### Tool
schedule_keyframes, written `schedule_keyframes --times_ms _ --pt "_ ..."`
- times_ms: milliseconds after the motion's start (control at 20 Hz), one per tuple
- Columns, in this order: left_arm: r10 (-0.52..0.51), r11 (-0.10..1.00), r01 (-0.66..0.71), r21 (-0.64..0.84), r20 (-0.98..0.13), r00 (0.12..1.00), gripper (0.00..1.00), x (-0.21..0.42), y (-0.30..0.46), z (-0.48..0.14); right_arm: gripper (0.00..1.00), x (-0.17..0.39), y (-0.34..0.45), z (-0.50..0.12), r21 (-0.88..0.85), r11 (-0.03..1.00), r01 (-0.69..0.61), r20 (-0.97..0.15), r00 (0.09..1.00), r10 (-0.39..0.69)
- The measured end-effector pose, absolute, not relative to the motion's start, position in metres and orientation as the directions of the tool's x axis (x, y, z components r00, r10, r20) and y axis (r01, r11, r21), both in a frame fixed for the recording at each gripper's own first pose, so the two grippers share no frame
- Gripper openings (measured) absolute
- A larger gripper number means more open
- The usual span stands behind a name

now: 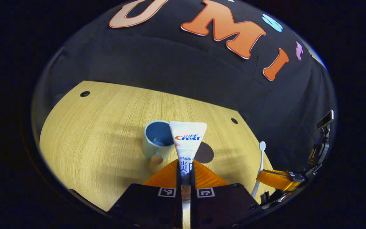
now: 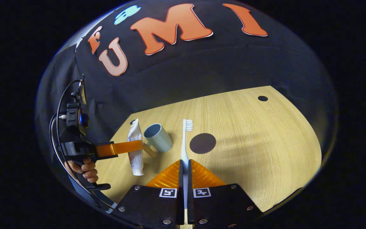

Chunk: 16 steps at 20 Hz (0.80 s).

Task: Put the toothbrush and toothpaste on the desktop into the cup, then pick up the cup and place it on the coaster on the desktop.

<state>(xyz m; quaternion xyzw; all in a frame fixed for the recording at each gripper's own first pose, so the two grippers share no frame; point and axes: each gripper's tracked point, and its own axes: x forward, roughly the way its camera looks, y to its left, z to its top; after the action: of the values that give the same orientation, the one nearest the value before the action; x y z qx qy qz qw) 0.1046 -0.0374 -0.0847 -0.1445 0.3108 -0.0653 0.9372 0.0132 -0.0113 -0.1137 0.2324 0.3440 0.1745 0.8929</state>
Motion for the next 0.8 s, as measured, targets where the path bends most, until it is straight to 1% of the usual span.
schedule_keyframes --times_ms 150,350,600,800 --pt "-0.153 0.962 0.014 -0.272 -0.496 0.854 0.09 0.136 -0.004 -0.057 0.04 0.019 -0.018 -0.098 0.515 0.839 -0.173 -0.506 0.729 0.461" --pt "-0.137 0.959 0.01 -0.282 -0.434 0.89 0.09 0.176 0.022 -0.027 0.04 0.02 -0.025 -0.089 0.513 0.837 -0.188 -0.476 0.749 0.46" --pt "-0.109 0.971 0.017 -0.238 -0.377 0.92 0.09 0.221 0.03 -0.025 0.04 0.026 -0.028 -0.09 0.504 0.839 -0.203 -0.46 0.76 0.46" --pt "-0.123 0.972 0.036 -0.234 -0.368 0.922 0.09 0.245 0.031 -0.041 0.04 0.069 -0.008 -0.091 0.507 0.835 -0.214 -0.451 0.76 0.468"
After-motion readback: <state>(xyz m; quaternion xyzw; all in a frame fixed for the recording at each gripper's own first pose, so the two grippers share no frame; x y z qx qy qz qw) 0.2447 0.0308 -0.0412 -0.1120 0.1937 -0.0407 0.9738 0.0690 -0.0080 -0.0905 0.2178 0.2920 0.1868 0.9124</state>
